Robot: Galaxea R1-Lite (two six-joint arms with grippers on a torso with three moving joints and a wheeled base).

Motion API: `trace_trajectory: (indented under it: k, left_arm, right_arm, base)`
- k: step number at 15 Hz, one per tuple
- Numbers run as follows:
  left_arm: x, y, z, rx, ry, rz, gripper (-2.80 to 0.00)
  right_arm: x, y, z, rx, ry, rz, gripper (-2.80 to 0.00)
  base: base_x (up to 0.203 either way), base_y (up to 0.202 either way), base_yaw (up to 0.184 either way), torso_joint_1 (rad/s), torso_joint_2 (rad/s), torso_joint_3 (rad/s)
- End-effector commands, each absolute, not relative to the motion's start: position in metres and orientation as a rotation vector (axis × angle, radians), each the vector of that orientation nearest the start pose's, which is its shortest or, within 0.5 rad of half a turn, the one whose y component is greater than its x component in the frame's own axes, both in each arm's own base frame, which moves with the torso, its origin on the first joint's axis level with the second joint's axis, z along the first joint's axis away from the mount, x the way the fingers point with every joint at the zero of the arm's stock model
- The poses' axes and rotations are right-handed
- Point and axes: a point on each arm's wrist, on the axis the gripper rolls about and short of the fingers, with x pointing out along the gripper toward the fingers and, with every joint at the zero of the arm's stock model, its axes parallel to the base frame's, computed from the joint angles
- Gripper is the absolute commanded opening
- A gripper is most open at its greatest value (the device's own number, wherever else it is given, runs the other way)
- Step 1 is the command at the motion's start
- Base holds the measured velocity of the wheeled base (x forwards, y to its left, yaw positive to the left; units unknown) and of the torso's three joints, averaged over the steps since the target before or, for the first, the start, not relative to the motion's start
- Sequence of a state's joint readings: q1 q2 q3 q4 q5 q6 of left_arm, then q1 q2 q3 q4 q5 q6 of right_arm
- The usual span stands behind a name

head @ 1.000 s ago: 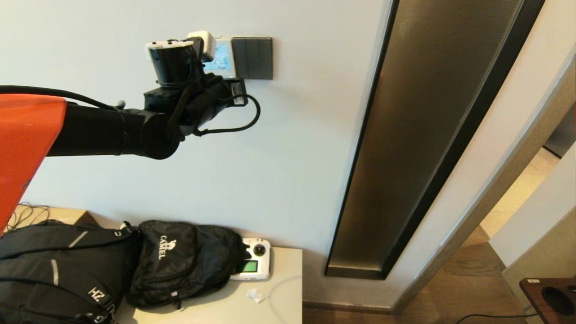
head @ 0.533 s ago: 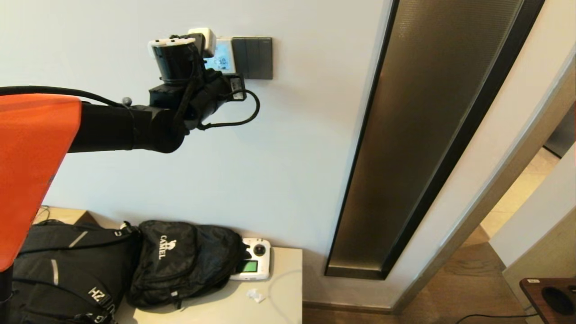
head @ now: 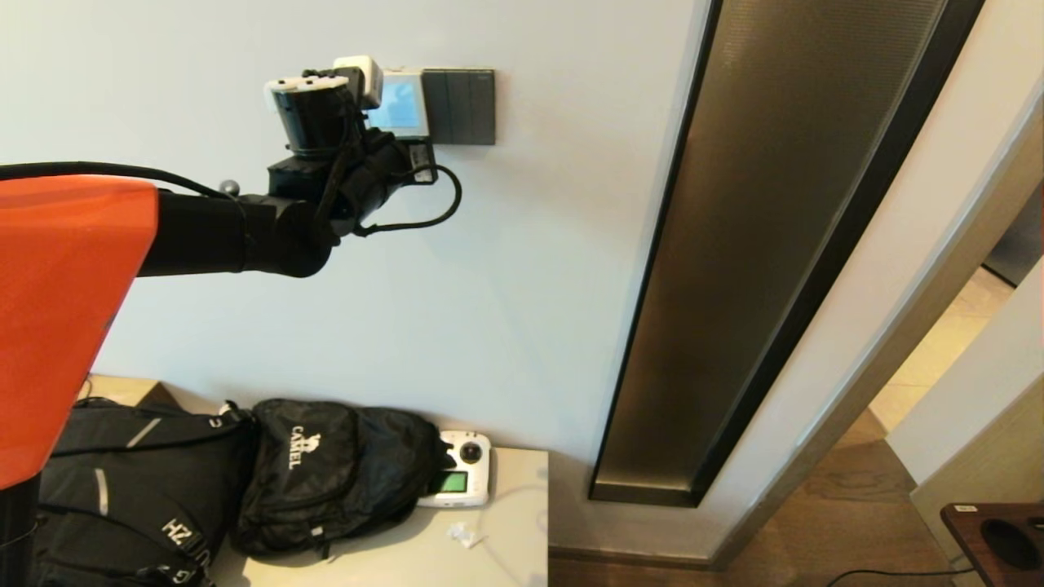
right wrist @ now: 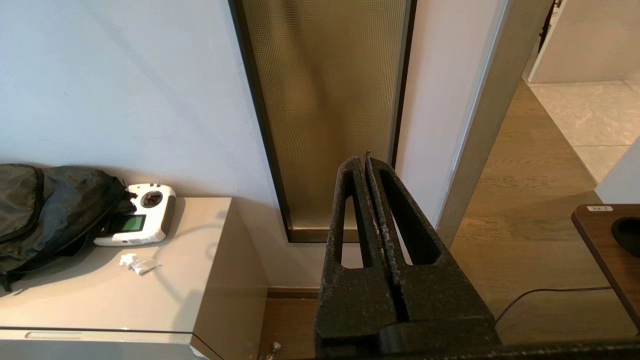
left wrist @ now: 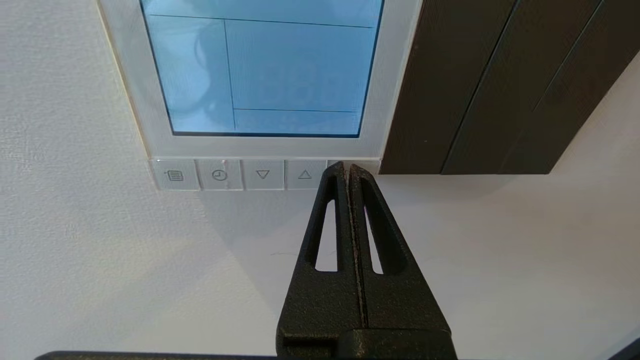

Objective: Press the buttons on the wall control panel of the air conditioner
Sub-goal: Turn off the central air conditioner

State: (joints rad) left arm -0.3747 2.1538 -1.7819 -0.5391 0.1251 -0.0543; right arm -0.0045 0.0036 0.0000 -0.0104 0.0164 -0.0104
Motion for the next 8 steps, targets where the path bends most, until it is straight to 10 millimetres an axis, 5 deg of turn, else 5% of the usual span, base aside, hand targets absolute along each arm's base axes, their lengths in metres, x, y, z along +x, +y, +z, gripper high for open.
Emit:
trace_trajectory:
  k: [1, 8]
  left_arm:
    - [0.423, -0.163, 0.279, -0.099, -0.167, -0.253, -2.8]
    - [0.374, -0.159, 0.323, -0.121, -0.234, -0.287, -2.8]
  right_arm:
    - [-0.023, 0.0, 0.077, -0.011, -0.008, 0.012, -2.8]
    - [-0.023, 0.0, 0.077, -0.011, -0.008, 0.012, -2.8]
  base:
    - [0.0, 0.0, 0.0, 0.0, 0.0, 0.0]
    - [0.0, 0.0, 0.0, 0.0, 0.0, 0.0]
